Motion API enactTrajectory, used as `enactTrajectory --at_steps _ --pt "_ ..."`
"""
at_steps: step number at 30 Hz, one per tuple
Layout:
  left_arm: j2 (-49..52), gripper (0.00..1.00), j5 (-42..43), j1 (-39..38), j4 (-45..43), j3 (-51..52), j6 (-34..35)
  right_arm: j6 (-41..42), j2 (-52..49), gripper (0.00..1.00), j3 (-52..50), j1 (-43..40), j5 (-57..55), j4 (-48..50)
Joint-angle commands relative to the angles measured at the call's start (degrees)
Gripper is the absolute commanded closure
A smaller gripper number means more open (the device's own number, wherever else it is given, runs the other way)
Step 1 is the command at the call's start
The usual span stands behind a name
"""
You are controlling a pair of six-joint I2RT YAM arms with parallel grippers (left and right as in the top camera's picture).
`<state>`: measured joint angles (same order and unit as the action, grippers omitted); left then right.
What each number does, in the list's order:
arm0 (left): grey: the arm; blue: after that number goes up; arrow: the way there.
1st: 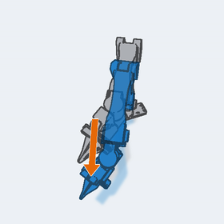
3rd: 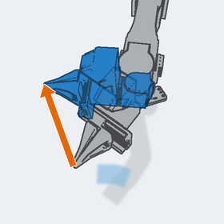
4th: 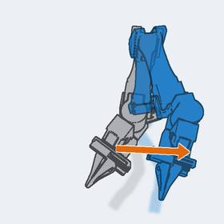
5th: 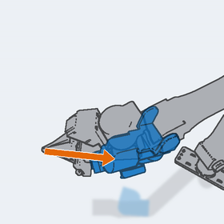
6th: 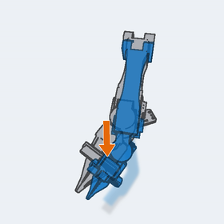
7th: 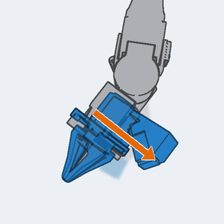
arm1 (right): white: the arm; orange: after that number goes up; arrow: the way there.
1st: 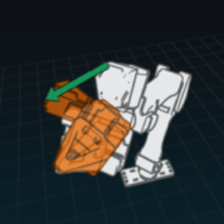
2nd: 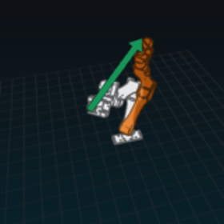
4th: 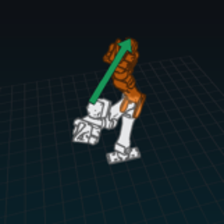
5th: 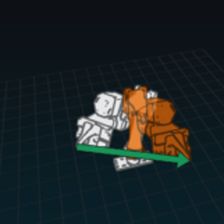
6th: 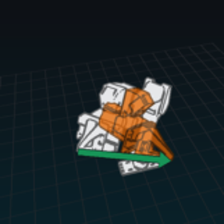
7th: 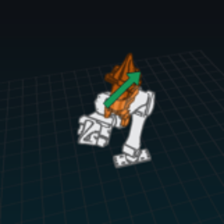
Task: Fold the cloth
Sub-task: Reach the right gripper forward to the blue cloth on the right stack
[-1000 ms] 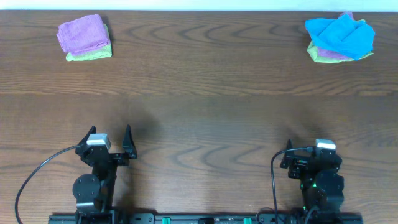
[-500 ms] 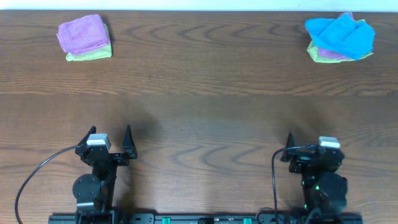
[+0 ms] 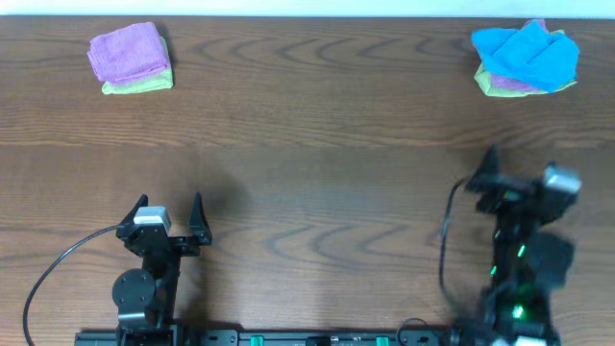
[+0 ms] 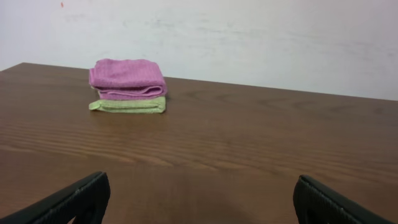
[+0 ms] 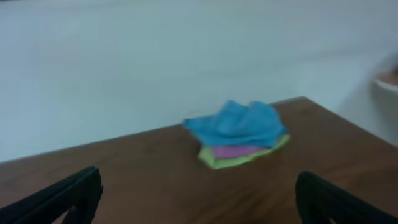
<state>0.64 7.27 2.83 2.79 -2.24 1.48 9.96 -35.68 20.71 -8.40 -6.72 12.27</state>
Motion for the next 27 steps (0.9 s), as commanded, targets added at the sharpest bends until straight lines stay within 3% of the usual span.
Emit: enactTrajectory --at_steps 1,12,27 --pt "-0.4 0.05 -0.2 -0.2 1.0 2.0 -0.6 3.8 -11.3 0.01 9.4 -4.2 4.5 0.1" --pt "-0.4 0.05 -0.2 -0.2 1.0 2.0 -0.6 7.1 -50.5 0.01 41.4 -14.9 14.7 -8.0" --pt "-0.4 0.05 -0.2 -0.2 1.0 2.0 -0.6 11.5 -88.3 0.10 79.7 -23.0 27.0 -19.5"
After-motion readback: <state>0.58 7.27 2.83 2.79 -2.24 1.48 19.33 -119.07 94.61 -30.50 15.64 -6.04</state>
